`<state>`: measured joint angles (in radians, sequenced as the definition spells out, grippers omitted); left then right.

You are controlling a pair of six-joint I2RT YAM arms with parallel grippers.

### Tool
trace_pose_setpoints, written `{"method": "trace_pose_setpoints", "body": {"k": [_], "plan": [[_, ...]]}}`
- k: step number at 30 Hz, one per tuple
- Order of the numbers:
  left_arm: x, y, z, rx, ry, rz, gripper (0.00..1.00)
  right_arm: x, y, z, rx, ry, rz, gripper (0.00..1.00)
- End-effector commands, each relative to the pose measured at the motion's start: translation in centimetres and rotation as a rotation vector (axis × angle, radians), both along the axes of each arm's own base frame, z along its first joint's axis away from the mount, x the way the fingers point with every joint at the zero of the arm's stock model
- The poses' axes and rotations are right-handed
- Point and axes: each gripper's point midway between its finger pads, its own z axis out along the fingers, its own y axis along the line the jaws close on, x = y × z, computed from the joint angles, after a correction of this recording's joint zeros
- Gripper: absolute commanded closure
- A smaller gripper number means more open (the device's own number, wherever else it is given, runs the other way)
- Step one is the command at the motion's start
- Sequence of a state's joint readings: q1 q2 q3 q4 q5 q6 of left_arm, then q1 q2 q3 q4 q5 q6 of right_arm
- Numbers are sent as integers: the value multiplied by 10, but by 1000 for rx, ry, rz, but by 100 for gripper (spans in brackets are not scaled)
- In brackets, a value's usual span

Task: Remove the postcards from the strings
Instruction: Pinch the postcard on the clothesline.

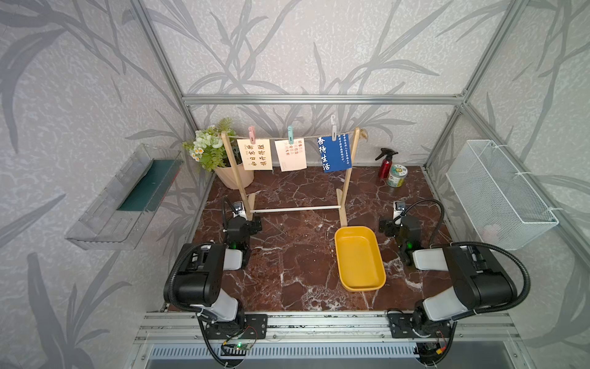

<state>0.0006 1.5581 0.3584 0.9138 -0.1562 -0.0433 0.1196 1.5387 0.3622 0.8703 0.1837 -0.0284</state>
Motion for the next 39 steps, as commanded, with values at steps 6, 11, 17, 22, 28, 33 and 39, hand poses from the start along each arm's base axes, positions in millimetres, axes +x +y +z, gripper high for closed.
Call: {"method": "trace_pose_setpoints", "body": {"k": [6, 11, 17, 22, 28, 33, 39], "plan": [[8, 3, 11, 16, -36, 8, 1, 8, 0, 11, -5, -38, -8, 1], [8, 3, 11, 14, -37, 4, 1, 8, 0, 11, -5, -39, -8, 1], [8, 3, 10, 2, -35, -2, 1, 8, 0, 10, -4, -38, -8, 1], [8, 4, 10, -1, -35, -3, 1, 8, 0, 11, -5, -38, -8, 1], [6, 5, 23, 36, -49, 33, 1, 8, -1, 11, -5, -43, -10, 1], [-26, -24, 136, 113, -243, 115, 7, -16, 3, 83, -46, -164, -26, 0], [-56, -127, 275, -260, -402, -347, 20, -56, 42, 272, 52, -453, 231, 2]]}}
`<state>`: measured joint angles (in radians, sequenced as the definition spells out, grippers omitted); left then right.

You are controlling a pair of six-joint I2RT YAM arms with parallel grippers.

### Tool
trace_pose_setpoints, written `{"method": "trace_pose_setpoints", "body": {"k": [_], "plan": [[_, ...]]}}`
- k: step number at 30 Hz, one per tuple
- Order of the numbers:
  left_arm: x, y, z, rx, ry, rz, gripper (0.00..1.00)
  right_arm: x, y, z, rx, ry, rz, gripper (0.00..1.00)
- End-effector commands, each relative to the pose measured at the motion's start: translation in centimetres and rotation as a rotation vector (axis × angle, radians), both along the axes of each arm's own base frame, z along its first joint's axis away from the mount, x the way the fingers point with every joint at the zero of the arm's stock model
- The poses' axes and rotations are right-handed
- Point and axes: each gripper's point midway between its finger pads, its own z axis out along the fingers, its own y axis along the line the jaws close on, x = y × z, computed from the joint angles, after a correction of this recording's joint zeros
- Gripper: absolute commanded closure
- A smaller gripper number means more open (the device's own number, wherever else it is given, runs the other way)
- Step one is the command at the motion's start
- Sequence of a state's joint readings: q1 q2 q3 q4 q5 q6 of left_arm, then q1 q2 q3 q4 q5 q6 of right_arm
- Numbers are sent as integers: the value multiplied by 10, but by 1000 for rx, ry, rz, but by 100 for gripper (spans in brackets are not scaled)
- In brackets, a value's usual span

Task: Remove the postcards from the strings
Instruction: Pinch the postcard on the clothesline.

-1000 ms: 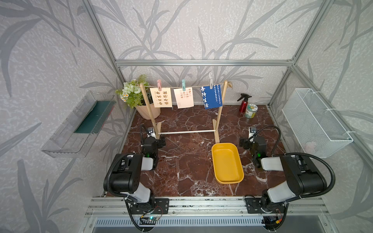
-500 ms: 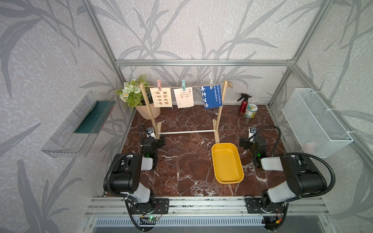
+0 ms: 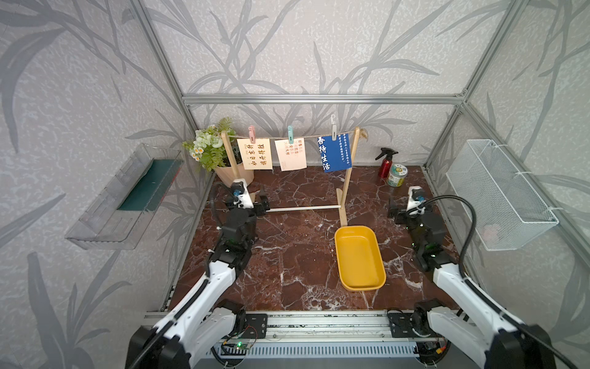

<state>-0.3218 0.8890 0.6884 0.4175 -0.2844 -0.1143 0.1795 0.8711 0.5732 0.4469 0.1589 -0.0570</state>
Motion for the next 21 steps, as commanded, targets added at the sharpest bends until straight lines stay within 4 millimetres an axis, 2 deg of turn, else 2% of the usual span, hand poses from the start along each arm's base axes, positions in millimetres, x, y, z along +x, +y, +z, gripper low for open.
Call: {"method": "trace_pose_setpoints", "body": {"k": [1, 4, 8, 13, 18, 21], "plan": [[-12, -63, 11, -63, 80, -313, 20, -16, 33, 61, -16, -22, 207, 2], [-13, -127, 26, -47, 30, -614, 19, -20, 66, 108, 14, -10, 402, 4], [7, -182, 20, -1, 128, -858, 19, -29, 111, 157, 35, 4, 675, 4], [28, -216, 16, 7, 168, -992, 19, -31, 160, 195, -83, 58, 859, 4], [42, -234, 1, 10, 206, -1056, 19, -8, 192, 225, -118, 159, 1002, 4], [48, -238, 0, 13, 209, -1063, 19, 15, 208, 228, -132, 199, 1032, 3]]}}
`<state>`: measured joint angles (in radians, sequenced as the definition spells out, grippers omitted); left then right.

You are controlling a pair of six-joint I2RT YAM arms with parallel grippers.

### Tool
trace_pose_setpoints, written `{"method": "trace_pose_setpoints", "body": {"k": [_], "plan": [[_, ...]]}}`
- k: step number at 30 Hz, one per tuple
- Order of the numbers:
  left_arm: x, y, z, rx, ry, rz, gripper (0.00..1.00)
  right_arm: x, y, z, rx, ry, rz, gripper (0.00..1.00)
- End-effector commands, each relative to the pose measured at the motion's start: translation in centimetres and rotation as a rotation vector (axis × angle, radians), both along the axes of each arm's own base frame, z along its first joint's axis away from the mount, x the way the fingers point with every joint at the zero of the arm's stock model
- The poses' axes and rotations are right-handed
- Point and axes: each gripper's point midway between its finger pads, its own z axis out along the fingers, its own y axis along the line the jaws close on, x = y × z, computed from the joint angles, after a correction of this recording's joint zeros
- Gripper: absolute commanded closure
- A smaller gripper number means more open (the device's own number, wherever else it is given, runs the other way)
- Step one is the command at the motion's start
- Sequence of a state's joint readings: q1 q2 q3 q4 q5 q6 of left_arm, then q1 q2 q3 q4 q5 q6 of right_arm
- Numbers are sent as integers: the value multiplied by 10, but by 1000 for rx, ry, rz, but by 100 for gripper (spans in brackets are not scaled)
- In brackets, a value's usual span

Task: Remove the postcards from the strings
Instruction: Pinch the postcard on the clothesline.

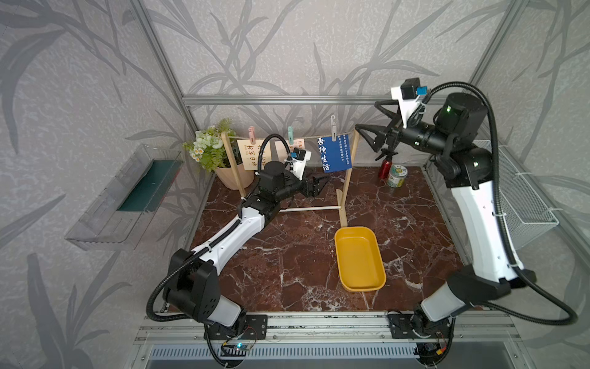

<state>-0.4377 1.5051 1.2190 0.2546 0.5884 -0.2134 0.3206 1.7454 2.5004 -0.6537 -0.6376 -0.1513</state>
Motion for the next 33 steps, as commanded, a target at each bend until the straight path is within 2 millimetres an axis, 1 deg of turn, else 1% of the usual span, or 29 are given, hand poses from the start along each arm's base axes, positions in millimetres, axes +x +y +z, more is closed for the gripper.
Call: {"method": "trace_pose_setpoints", "body": {"k": [1, 3, 5, 7, 11, 12, 14, 15, 17, 19, 21, 23, 27, 32, 33], "plan": [[-6, -11, 20, -24, -46, -76, 19, 7, 19, -45, -84, 184, 95, 3], [0, -15, 16, -16, -42, -78, 19, 23, 24, -44, -46, 170, 91, 2], [6, -19, 10, -4, -25, -84, 19, 38, 33, -46, -7, 188, 117, 1], [11, -20, 9, 1, -26, -75, 19, 52, 41, -49, 20, 190, 121, 1], [20, -20, 4, 26, -25, -58, 21, 64, 47, -49, 39, 179, 103, 1], [22, -20, 4, 30, -23, -51, 23, 66, 47, -47, 50, 175, 100, 1], [26, -19, 2, 28, -28, -46, 32, 75, 49, -49, 66, 182, 91, 1], [28, -18, 2, 26, -28, -37, 34, 80, 49, -52, 68, 186, 78, 1], [33, -18, -1, 30, -23, -25, 36, 88, 49, -59, 54, 186, 57, 1], [36, -17, -3, 32, -24, -18, 42, 93, 48, -64, 41, 183, 35, 1], [38, -18, -3, 35, -28, -17, 51, 94, 50, -67, 35, 183, 49, 0], [41, -18, -4, 39, -29, -13, 57, 96, 52, -69, 36, 184, 61, 1], [43, -18, -2, 44, -38, -16, 65, 98, 54, -79, 12, 198, 67, 1], [45, -14, -3, 59, -42, 8, 77, 105, 55, -93, -17, 212, 55, 1], [45, -14, -3, 60, -45, 6, 78, 106, 56, -96, -21, 218, 63, 1]]}}
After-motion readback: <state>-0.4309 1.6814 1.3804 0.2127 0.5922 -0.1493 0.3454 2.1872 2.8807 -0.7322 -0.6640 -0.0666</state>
